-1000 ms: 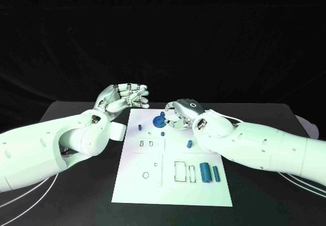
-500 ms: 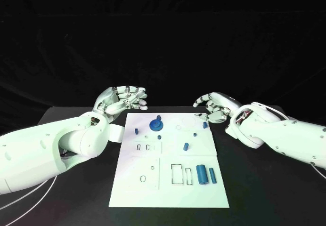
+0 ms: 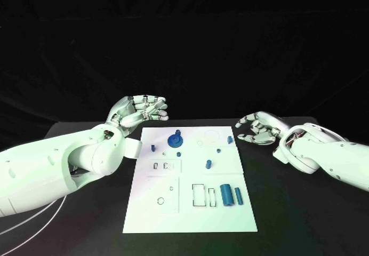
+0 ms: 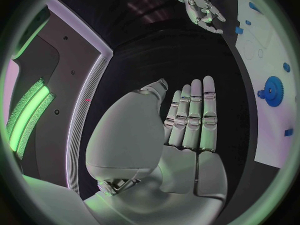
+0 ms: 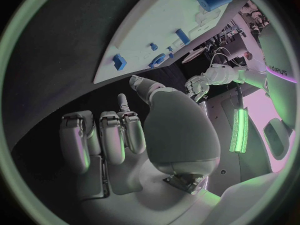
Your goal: Assemble the parts on the task board
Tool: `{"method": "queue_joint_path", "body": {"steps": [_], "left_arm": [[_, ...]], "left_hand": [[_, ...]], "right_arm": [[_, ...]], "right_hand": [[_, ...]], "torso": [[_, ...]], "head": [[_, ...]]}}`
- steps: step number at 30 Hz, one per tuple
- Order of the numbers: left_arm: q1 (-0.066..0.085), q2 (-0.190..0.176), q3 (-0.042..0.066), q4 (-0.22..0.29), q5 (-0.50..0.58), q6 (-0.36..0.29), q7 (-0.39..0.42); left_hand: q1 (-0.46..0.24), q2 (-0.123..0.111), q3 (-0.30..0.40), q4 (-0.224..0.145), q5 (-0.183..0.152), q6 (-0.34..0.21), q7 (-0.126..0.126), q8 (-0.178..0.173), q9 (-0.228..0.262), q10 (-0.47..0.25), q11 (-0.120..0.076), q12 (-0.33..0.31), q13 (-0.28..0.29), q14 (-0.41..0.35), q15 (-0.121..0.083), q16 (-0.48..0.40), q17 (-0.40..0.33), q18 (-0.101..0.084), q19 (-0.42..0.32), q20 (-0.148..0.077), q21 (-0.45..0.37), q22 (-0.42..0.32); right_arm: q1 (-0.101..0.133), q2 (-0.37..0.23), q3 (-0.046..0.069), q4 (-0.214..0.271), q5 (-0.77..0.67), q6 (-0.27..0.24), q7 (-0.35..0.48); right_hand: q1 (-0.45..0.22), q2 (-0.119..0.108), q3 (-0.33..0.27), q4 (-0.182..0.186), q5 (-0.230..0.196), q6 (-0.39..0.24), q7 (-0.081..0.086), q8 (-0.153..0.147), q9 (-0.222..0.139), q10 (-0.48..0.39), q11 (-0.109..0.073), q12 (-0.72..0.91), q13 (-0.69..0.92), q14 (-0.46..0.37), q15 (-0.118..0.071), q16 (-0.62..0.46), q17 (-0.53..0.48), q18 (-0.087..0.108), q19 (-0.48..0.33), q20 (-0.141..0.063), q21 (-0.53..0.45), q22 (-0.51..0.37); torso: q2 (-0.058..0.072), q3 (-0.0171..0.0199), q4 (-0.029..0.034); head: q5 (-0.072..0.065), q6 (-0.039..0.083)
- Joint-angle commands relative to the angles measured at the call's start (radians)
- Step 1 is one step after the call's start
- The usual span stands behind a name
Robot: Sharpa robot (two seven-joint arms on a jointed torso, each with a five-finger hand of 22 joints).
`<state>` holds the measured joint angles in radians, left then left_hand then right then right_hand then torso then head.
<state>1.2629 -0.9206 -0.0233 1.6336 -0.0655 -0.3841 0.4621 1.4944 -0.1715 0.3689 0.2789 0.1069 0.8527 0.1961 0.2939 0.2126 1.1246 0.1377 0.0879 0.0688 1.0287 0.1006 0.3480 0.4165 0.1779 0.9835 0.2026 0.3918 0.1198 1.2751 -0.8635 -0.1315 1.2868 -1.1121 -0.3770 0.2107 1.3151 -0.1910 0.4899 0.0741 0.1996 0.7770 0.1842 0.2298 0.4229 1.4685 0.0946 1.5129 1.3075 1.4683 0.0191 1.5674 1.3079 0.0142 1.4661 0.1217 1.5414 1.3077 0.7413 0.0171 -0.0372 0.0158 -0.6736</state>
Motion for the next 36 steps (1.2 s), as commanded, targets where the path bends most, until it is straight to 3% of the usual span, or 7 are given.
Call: {"method": "queue_joint_path", "body": {"steps": [1, 9, 17, 21, 31, 36], "left_arm": [[0.001, 0.003, 0.0, -0.001, -0.001, 0.035, 0.006], [0.001, 0.004, 0.0, -0.004, -0.003, 0.046, 0.001], [0.001, 0.005, 0.0, -0.003, -0.003, 0.04, 0.001], [0.0, 0.005, 0.0, -0.003, -0.003, 0.036, 0.003], [0.0, 0.006, 0.0, -0.003, -0.003, 0.034, 0.003], [0.0, 0.007, 0.0, -0.004, -0.003, 0.033, 0.003]], "left_hand": [[-0.005, -0.013, 0.012, 0.0, -0.005, -0.002, -0.006, -0.005, 0.003, 0.007, 0.006, -0.015, -0.002, -0.024, 0.004, -0.035, -0.009, 0.005, -0.022, 0.014, -0.033, -0.021], [-0.009, -0.018, 0.027, -0.004, -0.006, -0.01, -0.01, -0.012, 0.006, -0.006, 0.017, -0.026, -0.004, -0.076, 0.022, -0.104, -0.035, 0.008, 0.002, 0.02, -0.062, -0.044], [-0.014, -0.019, 0.031, -0.007, -0.006, -0.007, -0.002, -0.013, 0.009, -0.003, 0.011, -0.023, -0.002, -0.012, 0.007, -0.09, -0.029, 0.009, 0.053, 0.004, -0.061, -0.047], [-0.017, -0.022, 0.03, -0.007, -0.007, -0.007, 0.004, -0.014, 0.01, -0.003, 0.011, -0.023, -0.002, 0.003, 0.004, -0.085, -0.026, 0.008, 0.061, 0.001, -0.061, -0.048], [-0.018, -0.021, 0.03, -0.007, -0.007, -0.006, 0.006, -0.014, 0.011, -0.001, 0.011, -0.022, -0.002, 0.009, 0.003, -0.083, -0.024, 0.008, 0.065, 0.0, -0.06, -0.048], [-0.019, -0.021, 0.03, -0.007, -0.007, -0.005, 0.006, -0.014, 0.011, -0.001, 0.011, -0.022, -0.002, 0.011, 0.003, -0.082, -0.023, 0.008, 0.068, -0.001, -0.06, -0.047]], "right_arm": [[-0.006, 0.006, 0.0, -0.012, -0.017, 0.031, 0.012], [-0.02, 0.029, 0.0, -0.043, -0.032, 0.042, -0.01], [-0.029, 0.068, -0.001, -0.084, -0.042, 0.053, -0.025], [-0.034, 0.085, -0.002, -0.099, -0.048, 0.057, -0.032], [-0.039, 0.111, -0.003, -0.113, -0.057, 0.054, -0.045], [-0.04, 0.122, -0.003, -0.118, -0.064, 0.057, -0.05]], "right_hand": [[0.01, 0.0, 0.0, -0.005, 0.005, -0.008, 0.0, -0.008, -0.002, 0.033, 0.003, -0.007, 0.189, 0.103, 0.001, 0.003, 0.263, 0.0, 0.073, 0.0, -0.006, 0.207], [0.009, -0.001, -0.001, -0.006, 0.004, -0.013, 0.001, -0.013, -0.003, 0.033, 0.004, -0.006, 0.189, 0.103, 0.003, 0.003, 0.263, 0.0, 0.073, 0.002, -0.006, 0.206], [0.009, -0.001, -0.001, -0.006, 0.004, -0.014, 0.001, -0.013, -0.003, 0.034, 0.004, -0.005, 0.19, 0.103, 0.003, 0.003, 0.263, 0.0, 0.072, 0.002, -0.006, 0.206], [0.01, 0.002, 0.0, -0.006, 0.004, -0.013, 0.001, -0.014, -0.003, 0.036, 0.004, -0.004, 0.192, 0.103, 0.004, 0.003, 0.263, 0.0, 0.073, 0.003, -0.005, 0.207], [0.01, 0.009, 0.004, -0.006, 0.004, -0.006, 0.002, -0.012, -0.002, 0.04, 0.005, 0.0, 0.196, 0.103, 0.005, 0.003, 0.263, 0.0, 0.074, 0.004, -0.004, 0.209], [0.01, 0.013, 0.005, -0.006, 0.003, 0.003, 0.002, -0.009, 0.0, 0.042, 0.006, 0.002, 0.198, 0.103, 0.005, 0.003, 0.263, 0.0, 0.075, 0.005, -0.004, 0.209]], "torso": [[0.001, 0.001, 0.0016], [0.002, 0.0003, 0.0023], [0.001, -0.0009, 0.0002], [0.001, -0.0001, 0.0026], [0.0, -0.0009, 0.0011], [-0.001, -0.0004, 0.0018]], "head": [[-0.002, 0.001], [-0.002, -0.007], [0.003, -0.014], [0.003, -0.018], [0.004, -0.019], [0.008, -0.027]]}}
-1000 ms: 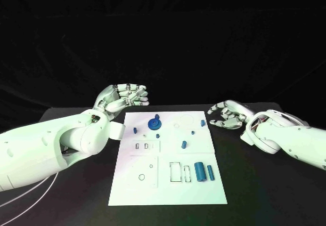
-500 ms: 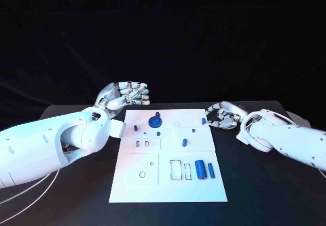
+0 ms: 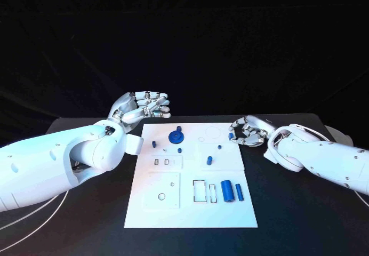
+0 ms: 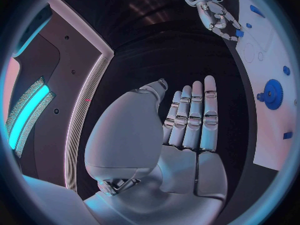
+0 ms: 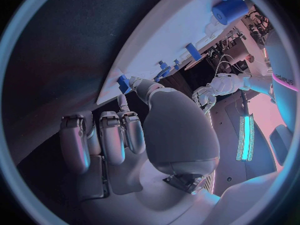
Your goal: Assemble the parts on the task board
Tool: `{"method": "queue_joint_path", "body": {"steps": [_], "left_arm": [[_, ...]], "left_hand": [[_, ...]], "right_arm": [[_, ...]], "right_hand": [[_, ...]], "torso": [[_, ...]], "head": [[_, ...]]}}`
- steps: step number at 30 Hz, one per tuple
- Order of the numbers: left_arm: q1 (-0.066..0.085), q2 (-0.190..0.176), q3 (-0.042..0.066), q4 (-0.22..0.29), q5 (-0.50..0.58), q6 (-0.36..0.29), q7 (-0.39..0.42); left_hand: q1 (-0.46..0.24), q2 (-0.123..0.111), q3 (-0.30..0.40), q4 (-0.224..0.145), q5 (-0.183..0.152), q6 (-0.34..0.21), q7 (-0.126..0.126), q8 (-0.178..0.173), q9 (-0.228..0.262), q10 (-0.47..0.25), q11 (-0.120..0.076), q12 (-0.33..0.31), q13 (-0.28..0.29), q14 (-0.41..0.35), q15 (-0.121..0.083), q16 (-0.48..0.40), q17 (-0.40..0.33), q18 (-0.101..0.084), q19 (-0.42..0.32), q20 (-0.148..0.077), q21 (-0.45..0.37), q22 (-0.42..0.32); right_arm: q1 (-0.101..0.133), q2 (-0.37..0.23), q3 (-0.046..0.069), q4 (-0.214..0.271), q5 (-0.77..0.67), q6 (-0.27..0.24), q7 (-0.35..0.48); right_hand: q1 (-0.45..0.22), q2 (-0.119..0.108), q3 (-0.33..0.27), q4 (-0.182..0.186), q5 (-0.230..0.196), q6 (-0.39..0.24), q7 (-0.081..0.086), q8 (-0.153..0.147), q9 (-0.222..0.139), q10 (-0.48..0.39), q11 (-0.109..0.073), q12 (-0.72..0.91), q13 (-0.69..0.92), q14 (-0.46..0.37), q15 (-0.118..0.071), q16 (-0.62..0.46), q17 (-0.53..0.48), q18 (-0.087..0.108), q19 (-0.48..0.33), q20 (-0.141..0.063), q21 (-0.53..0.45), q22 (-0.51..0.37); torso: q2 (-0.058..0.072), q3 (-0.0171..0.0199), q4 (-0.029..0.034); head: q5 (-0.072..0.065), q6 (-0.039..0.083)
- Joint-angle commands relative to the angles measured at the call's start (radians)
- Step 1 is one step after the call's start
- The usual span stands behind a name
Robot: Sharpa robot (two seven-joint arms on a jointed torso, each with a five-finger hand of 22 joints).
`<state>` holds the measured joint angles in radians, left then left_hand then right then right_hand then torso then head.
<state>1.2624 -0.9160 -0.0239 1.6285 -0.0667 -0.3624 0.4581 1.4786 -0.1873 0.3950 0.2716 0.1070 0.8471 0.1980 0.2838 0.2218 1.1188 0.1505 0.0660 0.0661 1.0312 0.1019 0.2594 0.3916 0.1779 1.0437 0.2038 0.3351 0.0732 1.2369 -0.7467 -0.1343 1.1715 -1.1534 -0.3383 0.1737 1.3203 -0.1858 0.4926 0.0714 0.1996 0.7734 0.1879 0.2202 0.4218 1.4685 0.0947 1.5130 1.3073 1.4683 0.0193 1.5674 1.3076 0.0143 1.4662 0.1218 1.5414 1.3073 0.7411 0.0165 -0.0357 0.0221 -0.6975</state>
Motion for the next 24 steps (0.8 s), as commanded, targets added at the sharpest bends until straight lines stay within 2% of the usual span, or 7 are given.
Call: {"method": "queue_joint_path", "body": {"steps": [1, 3, 6, 9, 12, 13, 24], "left_arm": [[0.001, 0.002, 0.001, 0.001, -0.002, 0.011, 0.007], [0.001, 0.002, 0.001, 0.001, -0.002, 0.011, 0.007], [0.001, 0.002, 0.001, 0.001, -0.002, 0.01, 0.007], [0.001, 0.001, 0.001, 0.001, -0.002, 0.01, 0.006], [0.001, 0.001, 0.001, 0.002, -0.002, 0.01, 0.007], [0.001, 0.001, 0.001, 0.002, -0.002, 0.009, 0.007], [0.001, -0.001, 0.001, 0.003, -0.002, 0.005, 0.005]], "left_hand": [[-0.003, -0.005, 0.004, 0.0, -0.007, 0.0, 0.004, -0.003, 0.001, 0.005, -0.001, 0.0, 0.001, 0.009, 0.001, 0.006, 0.002, 0.008, 0.008, -0.002, -0.003, -0.001], [-0.003, -0.005, 0.004, 0.0, -0.007, 0.001, 0.004, -0.004, 0.002, 0.005, -0.002, 0.0, 0.001, 0.01, 0.001, 0.007, 0.002, 0.008, 0.009, -0.003, -0.002, 0.0], [-0.003, -0.005, 0.004, -0.001, -0.007, 0.001, 0.004, -0.004, 0.002, 0.005, -0.002, 0.0, 0.001, 0.011, 0.001, 0.007, 0.002, 0.008, 0.01, -0.003, -0.002, 0.0], [-0.003, -0.005, 0.004, -0.001, -0.007, 0.001, 0.005, -0.004, 0.002, 0.005, -0.002, 0.0, 0.001, 0.013, 0.0, 0.008, 0.003, 0.008, 0.012, -0.004, -0.001, 0.0], [-0.003, -0.005, 0.004, 0.0, -0.007, 0.001, 0.005, -0.004, 0.002, 0.006, -0.001, 0.0, 0.001, 0.014, 0.0, 0.008, 0.003, 0.008, 0.014, -0.004, -0.001, 0.0], [-0.004, -0.005, 0.004, 0.0, -0.007, 0.001, 0.005, -0.004, 0.002, 0.006, -0.001, 0.0, 0.001, 0.015, 0.0, 0.008, 0.003, 0.008, 0.014, -0.004, -0.001, 0.0], [-0.008, -0.005, 0.003, 0.001, -0.007, -0.002, 0.007, -0.006, 0.001, 0.002, 0.0, -0.002, 0.0, 0.017, 0.0, 0.008, 0.005, 0.007, 0.019, -0.006, 0.0, 0.0]], "right_arm": [[-0.003, 0.008, 0.0, -0.003, -0.025, 0.018, -0.014], [-0.004, 0.012, 0.0, -0.006, -0.029, 0.018, -0.018], [-0.006, 0.017, 0.0, -0.012, -0.033, 0.019, -0.022], [-0.007, 0.022, 0.0, -0.019, -0.036, 0.021, -0.028], [-0.008, 0.025, 0.0, -0.024, -0.039, 0.025, -0.033], [-0.008, 0.026, 0.0, -0.026, -0.041, 0.026, -0.036], [-0.009, 0.034, 0.0, -0.027, -0.048, 0.028, -0.047]], "right_hand": [[0.005, 0.007, 0.003, -0.004, 0.003, 0.007, -0.001, 0.0, 0.001, 0.042, 0.006, 0.002, 0.198, 0.103, 0.005, 0.003, 0.263, -0.001, 0.075, 0.005, -0.004, 0.21], [0.005, 0.012, 0.005, -0.004, 0.001, 0.019, -0.002, 0.004, 0.003, 0.045, 0.006, 0.005, 0.201, 0.103, 0.005, 0.003, 0.263, -0.001, 0.075, 0.005, -0.004, 0.21], [0.006, 0.023, 0.012, -0.005, -0.003, 0.05, -0.005, 0.015, 0.008, 0.047, 0.003, 0.007, 0.204, 0.103, 0.003, 0.003, 0.263, -0.001, 0.075, 0.005, -0.003, 0.211], [0.008, 0.03, 0.018, -0.006, -0.004, 0.067, -0.005, 0.019, 0.009, 0.049, 0.002, 0.009, 0.206, 0.103, 0.003, 0.003, 0.263, -0.001, 0.076, 0.004, -0.003, 0.212], [0.009, 0.034, 0.02, -0.008, -0.005, 0.078, -0.008, 0.023, 0.011, 0.051, 0.001, 0.01, 0.207, 0.103, 0.002, 0.003, 0.263, -0.001, 0.076, 0.003, -0.002, 0.213], [0.009, 0.034, 0.021, -0.008, -0.005, 0.08, -0.008, 0.023, 0.011, 0.051, 0.001, 0.01, 0.207, 0.103, 0.001, 0.003, 0.263, -0.001, 0.076, 0.003, -0.002, 0.213], [0.008, 0.037, 0.022, -0.008, -0.008, 0.086, -0.009, 0.025, 0.012, 0.057, -0.001, 0.016, 0.214, 0.103, 0.0, 0.003, 0.263, -0.002, 0.078, 0.003, 0.0, 0.217]], "torso": [[-0.001, -0.0001, -0.0002], [0.0, -0.0001, -0.0002], [0.0, -0.0001, 0.0002], [-0.001, -0.0002, -0.001], [-0.001, 0.0001, -0.0019], [0.0, 0.0001, -0.0012], [-0.001, 0.0012, -0.0006]], "head": [[0.002, -0.004], [0.002, -0.003], [-0.003, -0.011], [0.002, -0.013], [0.001, -0.013], [-0.004, -0.015], [-0.003, -0.016]]}}
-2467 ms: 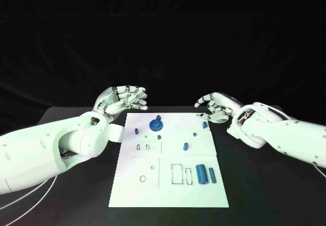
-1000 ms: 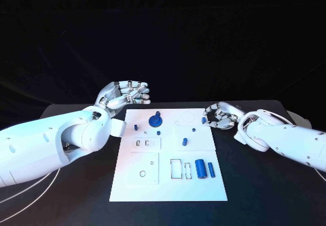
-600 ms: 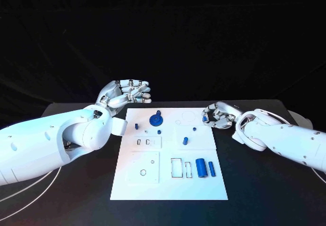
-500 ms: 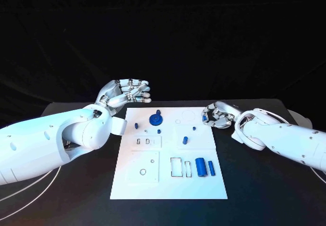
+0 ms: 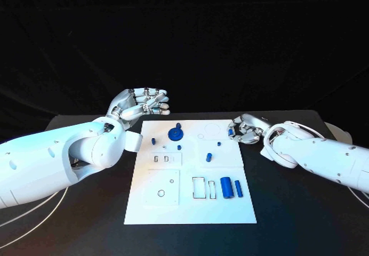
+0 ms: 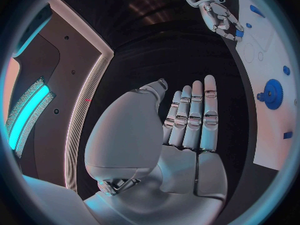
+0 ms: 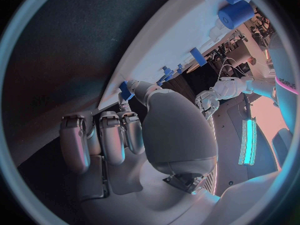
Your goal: Assemble the parts on the task board
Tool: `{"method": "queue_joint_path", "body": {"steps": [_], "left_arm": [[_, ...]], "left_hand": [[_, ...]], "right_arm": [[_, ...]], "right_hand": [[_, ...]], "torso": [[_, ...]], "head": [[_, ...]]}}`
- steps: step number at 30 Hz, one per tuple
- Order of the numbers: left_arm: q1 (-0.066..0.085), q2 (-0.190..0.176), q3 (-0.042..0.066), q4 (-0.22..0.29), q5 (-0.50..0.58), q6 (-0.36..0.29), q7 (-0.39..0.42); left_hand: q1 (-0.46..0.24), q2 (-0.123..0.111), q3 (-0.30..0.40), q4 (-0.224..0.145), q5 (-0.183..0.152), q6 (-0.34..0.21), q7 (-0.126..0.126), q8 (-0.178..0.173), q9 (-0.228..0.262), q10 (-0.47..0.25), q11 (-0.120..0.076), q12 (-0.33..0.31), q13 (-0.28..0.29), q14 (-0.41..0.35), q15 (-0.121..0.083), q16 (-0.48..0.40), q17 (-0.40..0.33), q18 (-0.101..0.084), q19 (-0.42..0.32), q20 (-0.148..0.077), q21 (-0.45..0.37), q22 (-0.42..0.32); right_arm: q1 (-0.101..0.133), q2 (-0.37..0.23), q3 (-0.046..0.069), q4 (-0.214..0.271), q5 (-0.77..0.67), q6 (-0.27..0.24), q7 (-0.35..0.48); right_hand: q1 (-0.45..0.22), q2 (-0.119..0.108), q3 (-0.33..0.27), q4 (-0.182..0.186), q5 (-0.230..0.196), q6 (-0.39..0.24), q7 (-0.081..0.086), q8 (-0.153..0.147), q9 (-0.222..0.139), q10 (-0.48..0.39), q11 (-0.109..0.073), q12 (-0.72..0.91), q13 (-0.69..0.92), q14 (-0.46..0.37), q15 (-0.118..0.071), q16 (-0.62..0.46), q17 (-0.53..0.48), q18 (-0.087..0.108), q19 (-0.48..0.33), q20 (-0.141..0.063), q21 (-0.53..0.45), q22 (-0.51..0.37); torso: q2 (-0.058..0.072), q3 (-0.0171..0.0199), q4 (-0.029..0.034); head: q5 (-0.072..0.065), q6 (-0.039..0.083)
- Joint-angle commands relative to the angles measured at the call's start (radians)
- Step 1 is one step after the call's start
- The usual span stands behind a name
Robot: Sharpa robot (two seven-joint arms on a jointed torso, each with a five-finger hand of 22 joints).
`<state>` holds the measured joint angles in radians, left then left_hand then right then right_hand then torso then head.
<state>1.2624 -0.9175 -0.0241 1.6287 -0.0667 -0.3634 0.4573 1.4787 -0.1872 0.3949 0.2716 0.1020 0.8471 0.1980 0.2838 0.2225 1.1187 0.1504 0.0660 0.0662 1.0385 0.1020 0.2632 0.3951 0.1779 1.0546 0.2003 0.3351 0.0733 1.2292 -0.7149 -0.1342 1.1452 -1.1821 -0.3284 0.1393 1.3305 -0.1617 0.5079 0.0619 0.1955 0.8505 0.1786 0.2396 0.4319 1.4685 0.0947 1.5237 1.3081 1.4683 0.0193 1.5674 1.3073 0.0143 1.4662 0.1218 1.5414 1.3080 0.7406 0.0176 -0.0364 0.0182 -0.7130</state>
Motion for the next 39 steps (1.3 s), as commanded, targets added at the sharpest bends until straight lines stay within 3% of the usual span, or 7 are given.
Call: {"method": "queue_joint_path", "body": {"steps": [1, 7, 12, 20, 28, 36, 39], "left_arm": [[0.001, 0.0, 0.001, 0.003, -0.002, 0.006, 0.005], [0.001, -0.003, 0.001, 0.006, -0.002, 0.005, 0.005], [0.001, -0.006, 0.001, 0.008, -0.002, 0.006, 0.004], [0.001, -0.009, 0.001, 0.007, -0.002, 0.005, 0.003], [0.001, -0.009, 0.0, 0.005, -0.002, 0.006, 0.002], [0.001, -0.006, 0.0, 0.004, -0.002, 0.008, 0.001], [0.001, -0.003, 0.0, 0.0, -0.002, 0.01, 0.0]], "left_hand": [[-0.008, -0.005, 0.003, 0.001, -0.002, -0.003, 0.008, -0.007, 0.001, 0.001, 0.0, -0.002, 0.0, 0.01, 0.0, 0.005, 0.001, 0.007, 0.009, -0.002, 0.0, 0.0], [-0.008, -0.005, 0.003, 0.001, -0.002, -0.003, 0.008, -0.007, 0.001, 0.001, 0.001, -0.002, 0.0, 0.01, 0.0, 0.005, 0.002, 0.007, 0.009, -0.002, 0.0, 0.0], [-0.008, -0.005, 0.003, 0.001, -0.002, -0.003, 0.008, -0.007, 0.001, 0.001, 0.001, -0.002, 0.0, 0.01, 0.0, 0.005, 0.002, 0.007, 0.009, -0.002, 0.0, 0.0], [-0.008, -0.005, 0.003, 0.001, -0.002, -0.003, 0.008, -0.007, 0.001, 0.001, 0.001, -0.002, 0.0, 0.01, 0.0, 0.005, 0.002, 0.007, 0.009, -0.002, 0.0, 0.0], [-0.009, -0.004, 0.003, 0.002, -0.002, -0.003, 0.008, -0.007, 0.001, 0.001, 0.001, -0.002, 0.0, 0.01, 0.0, 0.004, 0.002, 0.007, 0.01, -0.003, 0.0, 0.0], [-0.008, -0.004, 0.003, 0.001, -0.001, -0.003, 0.009, -0.008, 0.001, 0.0, 0.001, -0.002, 0.0, 0.01, 0.0, 0.004, 0.002, 0.007, 0.011, -0.003, 0.0, 0.0], [-0.008, -0.004, 0.003, 0.001, -0.001, -0.003, 0.009, -0.008, 0.001, 0.0, 0.001, -0.002, 0.0, 0.01, 0.0, 0.004, 0.002, 0.007, 0.011, -0.003, 0.0, 0.0]], "right_arm": [[-0.001, 0.003, 0.0, -0.001, -0.019, 0.016, -0.014], [-0.001, 0.006, 0.0, 0.002, -0.022, -0.013, -0.029], [-0.001, 0.004, 0.0, 0.007, -0.033, -0.065, -0.05], [0.0, -0.011, 0.001, 0.035, -0.04, -0.117, -0.064], [0.017, -0.042, 0.005, 0.128, -0.04, -0.122, -0.093], [0.052, -0.046, 0.006, 0.262, -0.07, -0.102, -0.186], [0.058, -0.031, 0.007, 0.306, -0.087, -0.088, -0.227]], "right_hand": [[-0.002, 0.014, 0.007, 0.002, -0.005, 0.01, 0.0, 0.005, 0.002, 0.057, -0.001, 0.006, 0.214, 0.103, 0.0, 0.003, 0.263, -0.002, 0.078, 0.002, 0.0, 0.216], [-0.003, 0.038, 0.015, 0.003, -0.012, 0.053, -0.015, 0.024, 0.01, 0.066, -0.012, 0.013, 0.223, 0.103, -0.008, 0.003, 0.263, -0.003, 0.082, -0.003, 0.003, 0.222], [0.003, 0.067, 0.024, -0.005, -0.031, 0.089, -0.038, 0.05, 0.026, 0.073, -0.033, 0.019, 0.23, 0.103, -0.027, 0.003, 0.263, -0.005, 0.085, -0.021, 0.007, 0.228], [0.01, 0.081, 0.036, -0.017, -0.043, 0.094, -0.044, 0.06, 0.034, 0.074, -0.04, 0.019, 0.231, 0.103, -0.034, 0.003, 0.263, -0.006, 0.087, -0.028, 0.008, 0.23], [0.022, 0.109, 0.068, -0.042, -0.063, 0.074, -0.037, 0.061, 0.043, 0.065, -0.035, 0.011, 0.221, 0.103, -0.031, 0.003, 0.263, -0.005, 0.085, -0.029, 0.006, 0.227], [0.016, 0.11, 0.072, -0.044, -0.076, 0.071, -0.036, 0.062, 0.046, 0.062, -0.034, 0.007, 0.217, 0.103, -0.03, 0.003, 0.263, -0.005, 0.084, -0.028, 0.005, 0.227], [0.013, 0.109, 0.072, -0.045, -0.081, 0.07, -0.036, 0.063, 0.047, 0.059, -0.034, 0.004, 0.214, 0.103, -0.029, 0.003, 0.263, -0.004, 0.084, -0.027, 0.005, 0.226]], "torso": [[0.0, -0.0006, -0.0003], [0.003, 0.0016, -0.0014], [0.0, -0.0002, 0.0005], [-0.002, 0.0017, 0.001], [-0.004, -0.0015, -0.0025], [-0.006, -0.0039, -0.0014], [-0.009, -0.0055, -0.0009]], "head": [[0.002, -0.001], [0.004, 0.0], [0.003, -0.004], [0.005, -0.005], [0.004, -0.002], [0.001, 0.006], [0.008, 0.002]]}}
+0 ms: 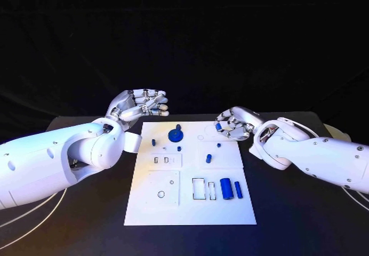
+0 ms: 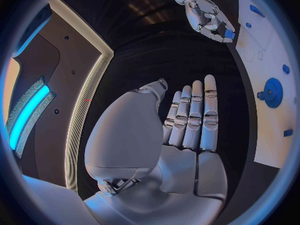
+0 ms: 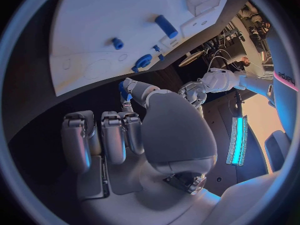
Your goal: Assemble the parts on the task board
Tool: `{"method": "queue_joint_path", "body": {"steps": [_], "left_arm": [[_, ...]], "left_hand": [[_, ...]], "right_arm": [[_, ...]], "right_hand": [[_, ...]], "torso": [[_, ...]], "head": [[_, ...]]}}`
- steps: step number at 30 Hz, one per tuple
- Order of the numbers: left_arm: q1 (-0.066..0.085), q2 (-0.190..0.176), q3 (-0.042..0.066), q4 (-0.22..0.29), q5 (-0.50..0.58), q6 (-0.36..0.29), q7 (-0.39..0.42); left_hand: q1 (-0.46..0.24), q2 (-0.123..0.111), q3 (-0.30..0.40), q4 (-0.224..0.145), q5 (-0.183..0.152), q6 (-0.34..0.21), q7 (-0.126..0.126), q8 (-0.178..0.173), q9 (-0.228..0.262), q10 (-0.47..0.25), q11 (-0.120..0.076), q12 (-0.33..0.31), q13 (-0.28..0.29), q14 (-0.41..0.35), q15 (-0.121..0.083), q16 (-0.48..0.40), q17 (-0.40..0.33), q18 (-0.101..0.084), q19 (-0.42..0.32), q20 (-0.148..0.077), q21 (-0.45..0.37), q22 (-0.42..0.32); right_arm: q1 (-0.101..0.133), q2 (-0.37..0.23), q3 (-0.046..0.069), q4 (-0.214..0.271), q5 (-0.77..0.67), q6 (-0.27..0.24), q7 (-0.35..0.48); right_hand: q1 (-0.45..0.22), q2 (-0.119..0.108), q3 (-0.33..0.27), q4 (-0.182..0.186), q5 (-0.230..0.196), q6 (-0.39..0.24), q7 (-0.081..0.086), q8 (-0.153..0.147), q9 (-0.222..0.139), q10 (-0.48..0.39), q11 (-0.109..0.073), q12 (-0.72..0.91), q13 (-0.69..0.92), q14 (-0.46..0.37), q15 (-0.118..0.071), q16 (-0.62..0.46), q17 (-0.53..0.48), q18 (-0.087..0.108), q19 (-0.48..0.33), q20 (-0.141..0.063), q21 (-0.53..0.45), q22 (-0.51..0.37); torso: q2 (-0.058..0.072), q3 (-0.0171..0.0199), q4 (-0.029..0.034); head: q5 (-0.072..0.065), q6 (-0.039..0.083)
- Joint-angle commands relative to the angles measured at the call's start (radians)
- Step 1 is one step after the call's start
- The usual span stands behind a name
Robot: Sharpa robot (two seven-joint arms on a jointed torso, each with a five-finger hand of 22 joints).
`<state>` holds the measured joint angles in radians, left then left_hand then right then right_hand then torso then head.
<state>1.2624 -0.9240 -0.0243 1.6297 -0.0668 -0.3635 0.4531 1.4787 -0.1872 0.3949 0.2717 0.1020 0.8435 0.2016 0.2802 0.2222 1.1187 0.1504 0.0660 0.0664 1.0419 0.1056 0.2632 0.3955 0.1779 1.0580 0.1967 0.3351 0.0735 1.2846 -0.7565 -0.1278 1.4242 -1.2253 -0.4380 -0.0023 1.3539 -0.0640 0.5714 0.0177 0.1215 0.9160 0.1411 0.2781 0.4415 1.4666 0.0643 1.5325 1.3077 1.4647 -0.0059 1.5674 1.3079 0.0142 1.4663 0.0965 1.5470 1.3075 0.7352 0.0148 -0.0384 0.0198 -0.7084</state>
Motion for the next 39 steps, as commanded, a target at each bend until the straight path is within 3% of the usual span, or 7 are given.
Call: {"method": "queue_joint_path", "body": {"steps": [1, 5, 9, 18, 23, 39], "left_arm": [[0.001, 0.005, 0.001, -0.002, -0.002, 0.01, 0.004], [0.001, 0.008, 0.0, -0.008, -0.002, 0.011, 0.004], [0.001, 0.011, 0.0, -0.014, -0.002, 0.011, 0.004], [0.001, 0.017, 0.0, -0.026, -0.001, 0.009, 0.006], [0.001, 0.019, 0.0, -0.031, -0.001, 0.008, 0.008], [0.001, 0.02, 0.0, -0.029, -0.001, 0.009, 0.008]], "left_hand": [[-0.008, -0.004, 0.004, 0.001, -0.001, 0.0, 0.005, -0.004, 0.001, 0.0, 0.001, -0.002, 0.0, 0.007, -0.003, 0.004, 0.002, 0.007, 0.007, 0.001, 0.0, 0.0], [-0.007, -0.004, 0.004, 0.0, -0.001, 0.0, 0.005, -0.004, 0.001, 0.0, 0.001, -0.002, 0.0, 0.007, -0.004, 0.004, 0.002, 0.007, 0.008, 0.0, 0.001, 0.0], [-0.007, -0.004, 0.004, 0.0, -0.001, 0.0, 0.005, -0.004, 0.001, 0.0, 0.001, -0.002, 0.0, 0.007, -0.004, 0.004, 0.002, 0.007, 0.008, 0.0, 0.001, 0.0], [-0.007, -0.004, 0.004, 0.0, -0.001, 0.0, 0.005, -0.004, 0.001, 0.0, 0.001, -0.002, 0.0, 0.007, -0.004, 0.004, 0.002, 0.007, 0.008, 0.0, 0.001, 0.0], [-0.006, -0.003, 0.005, -0.001, -0.001, 0.0, 0.006, -0.005, 0.001, -0.001, 0.001, -0.002, 0.0, 0.007, -0.003, 0.004, 0.002, 0.007, 0.009, 0.0, 0.0, 0.0], [-0.006, -0.003, 0.005, -0.001, -0.001, 0.0, 0.005, -0.005, 0.001, 0.0, 0.001, -0.002, 0.0, 0.007, -0.003, 0.004, 0.002, 0.007, 0.009, 0.0, 0.0, 0.0]], "right_arm": [[0.004, 0.018, 0.0, 0.039, -0.05, 0.026, -0.098], [0.006, 0.051, -0.001, 0.078, -0.07, 0.043, -0.142], [0.001, 0.095, -0.004, 0.102, -0.099, 0.06, -0.179], [-0.036, 0.205, -0.016, 0.088, -0.164, 0.088, -0.243], [-0.054, 0.245, -0.019, 0.066, -0.18, 0.088, -0.265], [-0.087, 0.316, -0.024, 0.003, -0.222, 0.095, -0.304]], "right_hand": [[-0.01, 0.011, 0.008, -0.001, -0.007, 0.005, 0.002, 0.024, 0.038, 0.061, -0.004, -0.005, 0.214, 0.106, -0.004, 0.003, 0.263, -0.004, 0.084, -0.002, -0.001, 0.226], [-0.011, 0.01, 0.008, -0.001, -0.008, 0.005, 0.001, 0.025, 0.038, 0.059, -0.004, -0.007, 0.212, 0.106, -0.004, 0.003, 0.263, -0.004, 0.082, -0.002, -0.002, 0.224], [-0.012, 0.01, 0.008, -0.001, -0.01, 0.005, 0.001, 0.025, 0.039, 0.058, -0.004, -0.008, 0.211, 0.106, -0.004, 0.003, 0.263, -0.004, 0.082, -0.002, -0.002, 0.224], [-0.022, 0.003, 0.005, -0.001, -0.014, 0.003, 0.002, 0.026, 0.041, 0.057, -0.003, -0.009, 0.21, 0.106, -0.003, 0.003, 0.263, -0.003, 0.082, -0.001, -0.004, 0.222], [-0.034, -0.004, -0.001, 0.001, -0.015, 0.002, 0.001, 0.027, 0.042, 0.057, -0.004, -0.009, 0.21, 0.106, -0.003, 0.003, 0.263, -0.003, 0.081, 0.0, -0.004, 0.221], [-0.042, -0.01, -0.005, 0.003, -0.014, 0.0, 0.001, 0.026, 0.043, 0.057, -0.004, -0.009, 0.21, 0.106, -0.003, 0.003, 0.263, -0.002, 0.08, 0.0, -0.006, 0.219]], "torso": [[-0.003, -0.0018, 0.001], [-0.005, -0.0034, 0.0024], [-0.004, -0.0044, -0.0003], [-0.009, -0.011, 0.0003], [-0.007, -0.0093, 0.0021], [-0.007, -0.0077, -0.0008]], "head": [[0.009, -0.002], [0.021, -0.007], [0.033, -0.009], [0.048, -0.017], [0.052, -0.017], [0.063, -0.028]]}}
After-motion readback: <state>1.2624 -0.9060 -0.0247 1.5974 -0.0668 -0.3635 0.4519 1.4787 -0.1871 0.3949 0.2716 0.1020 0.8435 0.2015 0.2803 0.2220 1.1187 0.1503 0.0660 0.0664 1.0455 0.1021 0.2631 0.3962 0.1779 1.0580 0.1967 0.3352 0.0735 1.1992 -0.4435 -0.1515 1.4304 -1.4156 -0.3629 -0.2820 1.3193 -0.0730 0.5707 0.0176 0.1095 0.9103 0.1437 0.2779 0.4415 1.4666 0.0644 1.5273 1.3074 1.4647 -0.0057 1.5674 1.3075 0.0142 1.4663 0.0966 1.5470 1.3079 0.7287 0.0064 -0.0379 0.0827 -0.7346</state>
